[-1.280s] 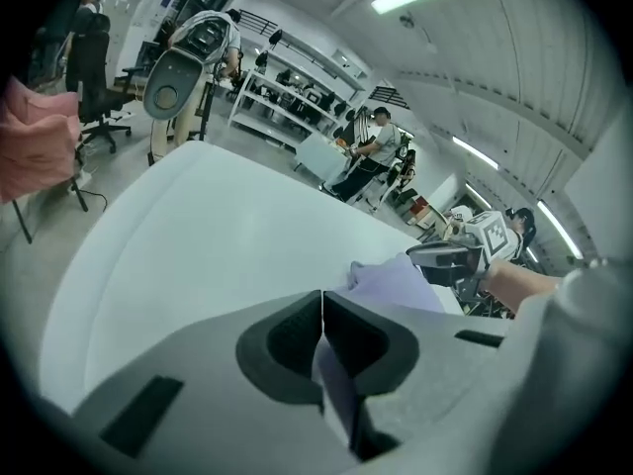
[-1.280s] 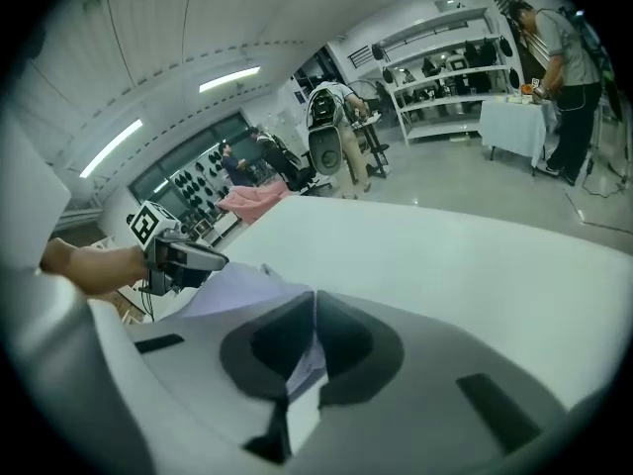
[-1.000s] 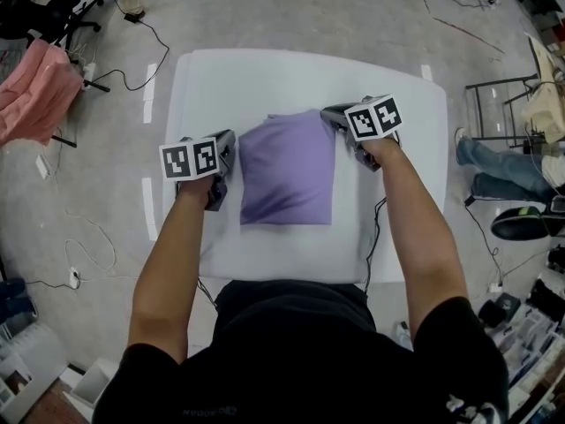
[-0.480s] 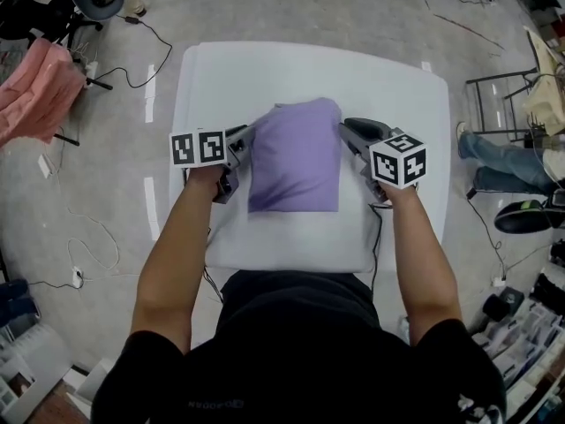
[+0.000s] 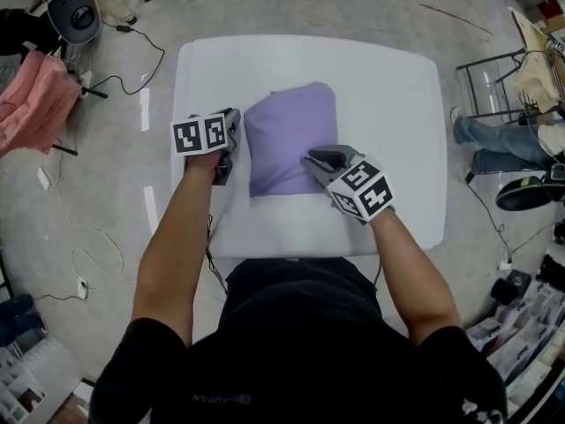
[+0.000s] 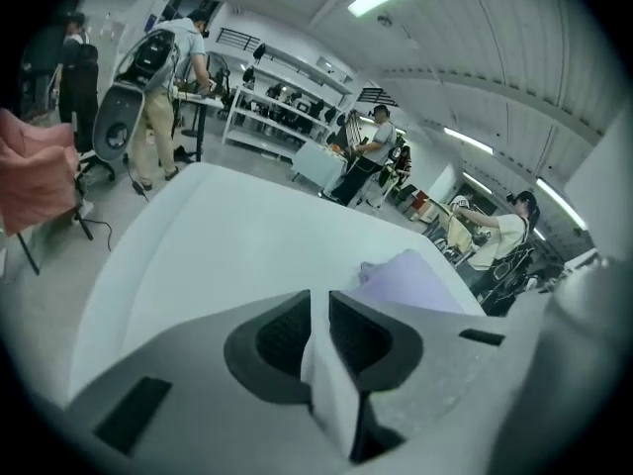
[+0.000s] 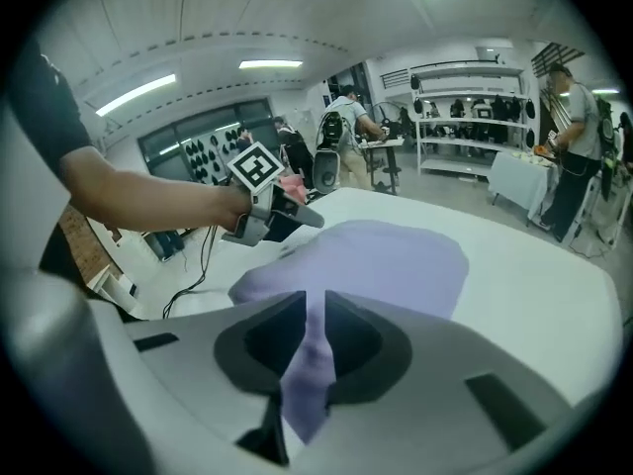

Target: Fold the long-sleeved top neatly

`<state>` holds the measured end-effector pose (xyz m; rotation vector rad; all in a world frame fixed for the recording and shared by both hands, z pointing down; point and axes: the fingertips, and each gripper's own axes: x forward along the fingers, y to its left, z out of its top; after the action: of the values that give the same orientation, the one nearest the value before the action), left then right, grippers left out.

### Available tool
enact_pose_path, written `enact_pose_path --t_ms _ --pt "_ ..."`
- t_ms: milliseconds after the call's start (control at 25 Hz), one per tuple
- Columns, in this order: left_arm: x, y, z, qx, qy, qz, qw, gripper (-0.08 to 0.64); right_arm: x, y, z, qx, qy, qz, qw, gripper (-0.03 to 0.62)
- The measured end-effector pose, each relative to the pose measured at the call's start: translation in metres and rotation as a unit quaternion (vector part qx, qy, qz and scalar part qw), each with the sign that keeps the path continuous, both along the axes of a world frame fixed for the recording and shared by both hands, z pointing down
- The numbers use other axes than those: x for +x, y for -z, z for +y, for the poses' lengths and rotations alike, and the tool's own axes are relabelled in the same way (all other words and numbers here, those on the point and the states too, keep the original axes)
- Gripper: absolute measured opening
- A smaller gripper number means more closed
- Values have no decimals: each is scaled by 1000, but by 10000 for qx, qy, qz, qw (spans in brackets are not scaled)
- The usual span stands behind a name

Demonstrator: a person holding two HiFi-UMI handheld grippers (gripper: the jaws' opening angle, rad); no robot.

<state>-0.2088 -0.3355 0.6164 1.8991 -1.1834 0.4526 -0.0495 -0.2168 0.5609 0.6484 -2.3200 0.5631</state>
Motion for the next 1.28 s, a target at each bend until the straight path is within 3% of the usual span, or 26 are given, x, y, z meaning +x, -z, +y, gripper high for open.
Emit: enact_pose_path --t_ms 120,320,560,720,920,1080,1160,1280 --pt "-6 15 14 219 -53 -142 9996 44 -30 -4 17 70 286 56 9996 60" --pt "-16 31 68 363 -532 -676 9956 44 -82 -16 34 386 615 477 9962 57" --pt "-31 42 149 196 -562 -589 9965 44 -101 -63 30 739 611 1753 9798 52" --pt "-41 47 185 239 -780 -679 9943 44 -104 -68 26 850 408 1971 9758 51" --pt "-43 55 205 475 -1030 -533 9921 44 -107 -31 35 1039 26 1591 9818 77" --pt "-21 79 209 883 -1406 -481 9850 44 -92 19 50 942 -628 491 9924 78" --pt "-9 92 214 1017 -1498 -416 9826 44 -75 40 61 828 -952 -40 9920 78" --pt "2 112 218 1202 -1490 -277 9811 44 -46 66 71 807 -1308 -430 9872 69"
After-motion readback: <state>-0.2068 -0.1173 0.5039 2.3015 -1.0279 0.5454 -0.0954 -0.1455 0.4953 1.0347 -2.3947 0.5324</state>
